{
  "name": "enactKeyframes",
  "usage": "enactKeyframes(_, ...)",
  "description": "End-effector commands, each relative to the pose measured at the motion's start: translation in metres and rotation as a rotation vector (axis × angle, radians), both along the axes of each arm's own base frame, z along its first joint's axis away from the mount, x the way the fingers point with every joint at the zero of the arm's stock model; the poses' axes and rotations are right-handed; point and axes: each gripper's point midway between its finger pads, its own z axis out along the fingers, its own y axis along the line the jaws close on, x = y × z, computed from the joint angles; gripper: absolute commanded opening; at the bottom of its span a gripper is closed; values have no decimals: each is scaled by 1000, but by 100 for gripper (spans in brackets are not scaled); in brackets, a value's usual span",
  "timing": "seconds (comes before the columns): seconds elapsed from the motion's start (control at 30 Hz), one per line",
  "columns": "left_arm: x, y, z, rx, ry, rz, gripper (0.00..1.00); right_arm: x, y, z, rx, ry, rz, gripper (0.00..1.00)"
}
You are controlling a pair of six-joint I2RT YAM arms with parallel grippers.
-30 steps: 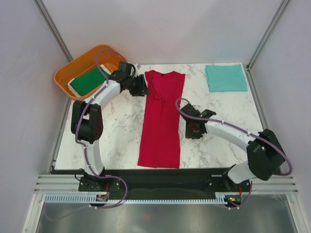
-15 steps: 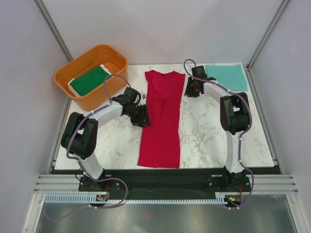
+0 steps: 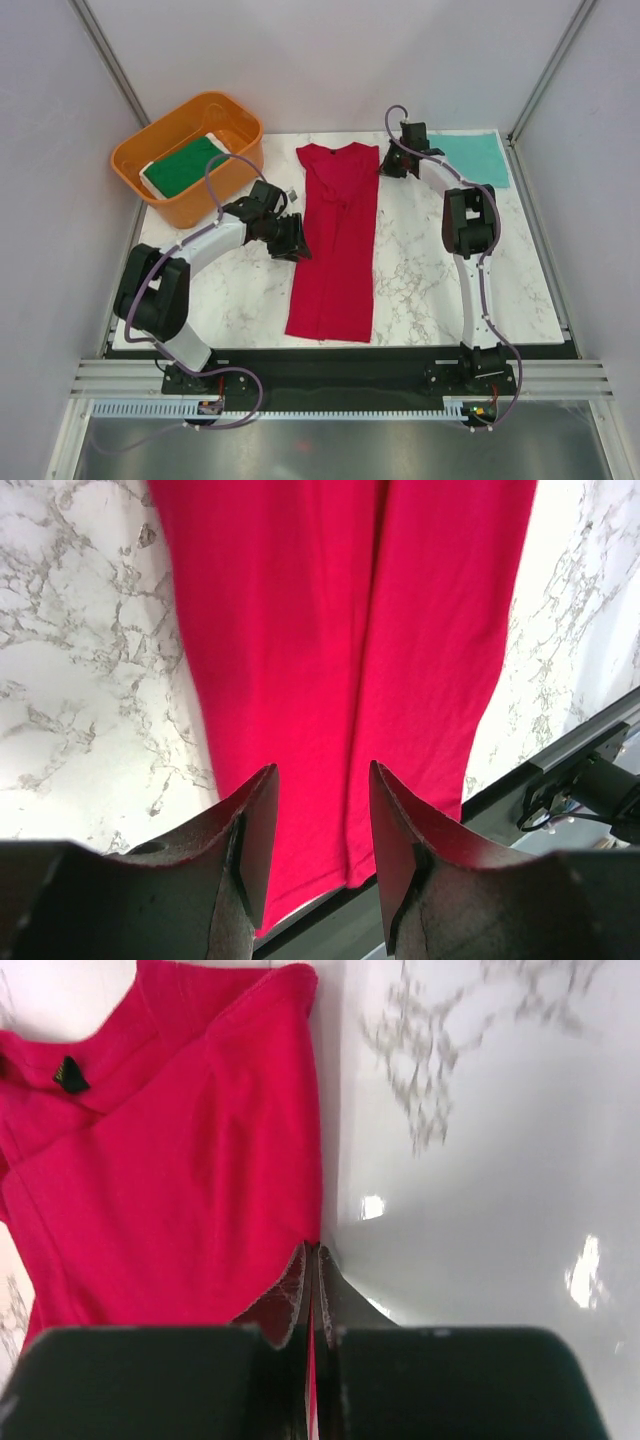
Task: Fold and stack the t-shirts
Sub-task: Fold the tshirt
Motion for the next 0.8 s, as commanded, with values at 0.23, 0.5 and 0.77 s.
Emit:
enactKeyframes(0.23,-6,4,3,27,-40,35,48,35,-27,-5,-33,11,-19,27)
enactKeyframes(0.5,-51,2,-10,36,4,-21,48,-89,-61,73,-275,179,-113,41)
enactKeyframes(0.77,-71,3,-26,124,-15,-28,49,-286,-23,81,-301,289,-5,39)
